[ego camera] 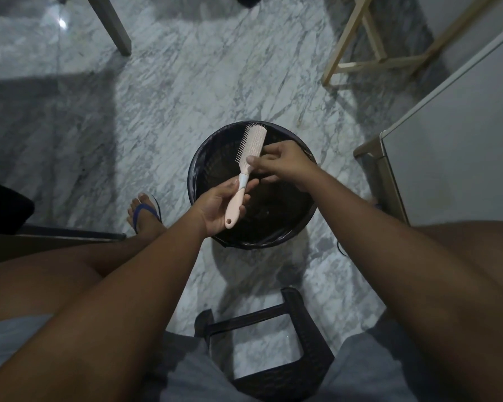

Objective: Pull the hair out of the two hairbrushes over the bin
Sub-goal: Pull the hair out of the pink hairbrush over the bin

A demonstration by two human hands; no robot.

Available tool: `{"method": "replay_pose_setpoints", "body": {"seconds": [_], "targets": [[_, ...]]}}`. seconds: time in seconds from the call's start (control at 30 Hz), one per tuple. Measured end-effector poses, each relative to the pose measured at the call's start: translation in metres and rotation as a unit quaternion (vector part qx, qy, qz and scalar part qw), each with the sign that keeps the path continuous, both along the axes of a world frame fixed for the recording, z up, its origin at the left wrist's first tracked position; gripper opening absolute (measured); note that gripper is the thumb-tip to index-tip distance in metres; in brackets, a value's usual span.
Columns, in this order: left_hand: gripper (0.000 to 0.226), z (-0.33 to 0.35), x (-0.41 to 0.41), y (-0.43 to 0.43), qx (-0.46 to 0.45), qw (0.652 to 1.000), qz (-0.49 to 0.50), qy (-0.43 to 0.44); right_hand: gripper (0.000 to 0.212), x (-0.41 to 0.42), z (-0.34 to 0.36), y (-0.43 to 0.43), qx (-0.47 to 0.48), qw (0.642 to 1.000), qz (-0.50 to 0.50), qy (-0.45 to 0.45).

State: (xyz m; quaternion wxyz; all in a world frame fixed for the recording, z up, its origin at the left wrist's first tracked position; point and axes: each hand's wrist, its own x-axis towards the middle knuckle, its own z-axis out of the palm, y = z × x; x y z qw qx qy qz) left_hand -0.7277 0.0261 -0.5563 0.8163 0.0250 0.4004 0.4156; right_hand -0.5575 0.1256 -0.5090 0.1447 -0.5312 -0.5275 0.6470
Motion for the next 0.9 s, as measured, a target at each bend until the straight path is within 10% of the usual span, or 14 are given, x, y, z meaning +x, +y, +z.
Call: {"method": "replay_pose_setpoints", "body": {"seconds": [0.37, 0.7, 0.9], "targets": [[0.044, -0.003, -0.004, -0.001, 0.024, 1.0, 0.007, 0.005, 0.02, 0.009, 0.008, 0.02, 0.17, 0.964, 0.167, -0.118], [0.042, -0.013, -0.016, -0.015, -0.015, 0.999, 0.039, 0.019, 0.029, 0.013, 0.029, 0.047, 0.33, 0.901, -0.282, 0.022], [0.042, -0.011, -0.017, -0.014, -0.013, 0.999, 0.04, 0.019, 0.025, 0.013, 0.015, 0.034, 0.209, 0.959, -0.114, -0.151]]}}
